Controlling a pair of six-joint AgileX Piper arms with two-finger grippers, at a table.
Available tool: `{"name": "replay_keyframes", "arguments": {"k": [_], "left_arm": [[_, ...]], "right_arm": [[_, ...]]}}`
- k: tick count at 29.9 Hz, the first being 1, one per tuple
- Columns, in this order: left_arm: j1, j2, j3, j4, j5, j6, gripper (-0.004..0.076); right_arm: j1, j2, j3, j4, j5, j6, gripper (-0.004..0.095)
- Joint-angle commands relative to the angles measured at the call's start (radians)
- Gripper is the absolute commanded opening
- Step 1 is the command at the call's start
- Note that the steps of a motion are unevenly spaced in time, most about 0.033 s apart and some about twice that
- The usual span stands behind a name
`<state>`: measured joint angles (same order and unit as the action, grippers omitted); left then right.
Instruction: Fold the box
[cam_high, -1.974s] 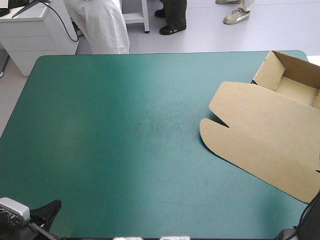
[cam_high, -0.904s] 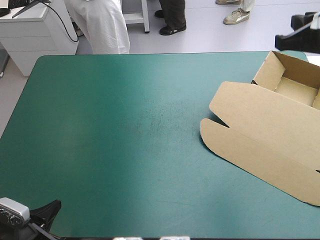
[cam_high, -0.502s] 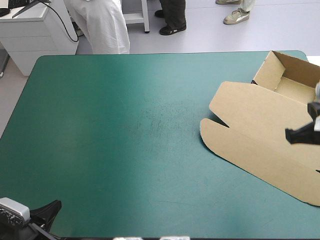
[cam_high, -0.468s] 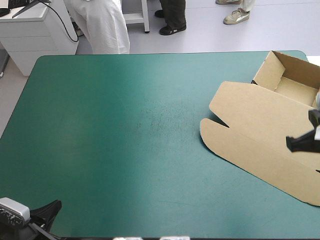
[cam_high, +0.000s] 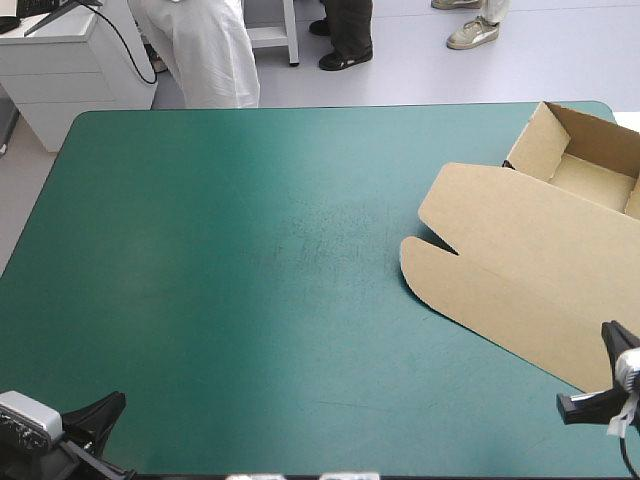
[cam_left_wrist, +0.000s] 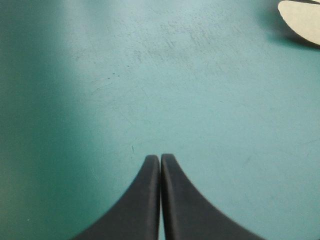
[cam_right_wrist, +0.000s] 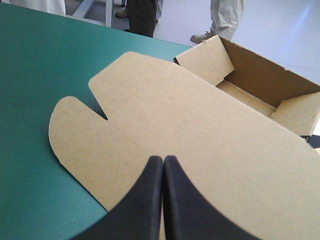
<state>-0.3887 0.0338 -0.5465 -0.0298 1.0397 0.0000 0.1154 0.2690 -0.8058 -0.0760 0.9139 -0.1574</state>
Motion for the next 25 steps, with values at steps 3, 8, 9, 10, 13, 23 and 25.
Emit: {"name": "replay_keyframes", "arguments": {"k": [3,8,9,10,13,23,25], "left_arm": [[-0.004,0.018,0.027,-0.058,-0.157,0.017,-0.0010],[-0.004,0.018,0.027,-0.060,-0.154,0.025,-0.0010],[-0.004,0.018,0.027,-0.060,-0.152,0.025,-0.0010],[-0.004,0.018,0.027,-0.062,-0.151,0.025,-0.0010],[-0.004,0.018,0.027,-0.066,-0.151,0.025,-0.0010],[-0.004,0.018,0.027,-0.068,-0.150,0.025,-0.0010],[-0.004,0.018,0.027,-0.068,-0.148,0.025,-0.0010]], "right_arm": [[0.001,-0.109,0.156,-0.003,-0.148,0.006,-0.0021],[0.001,-0.165,0.259,0.003,-0.166,0.038,-0.0022],[0.001,-0.173,0.274,0.003,-0.169,0.041,-0.0022],[0.001,-0.175,0.288,0.003,-0.171,0.041,-0.0022],[0.001,-0.174,0.320,0.017,-0.173,0.042,-0.0022],[0.001,-0.174,0.361,0.076,-0.212,0.035,-0.0022],[0.001,-0.174,0.361,0.076,-0.212,0.035,-0.0022]]}}
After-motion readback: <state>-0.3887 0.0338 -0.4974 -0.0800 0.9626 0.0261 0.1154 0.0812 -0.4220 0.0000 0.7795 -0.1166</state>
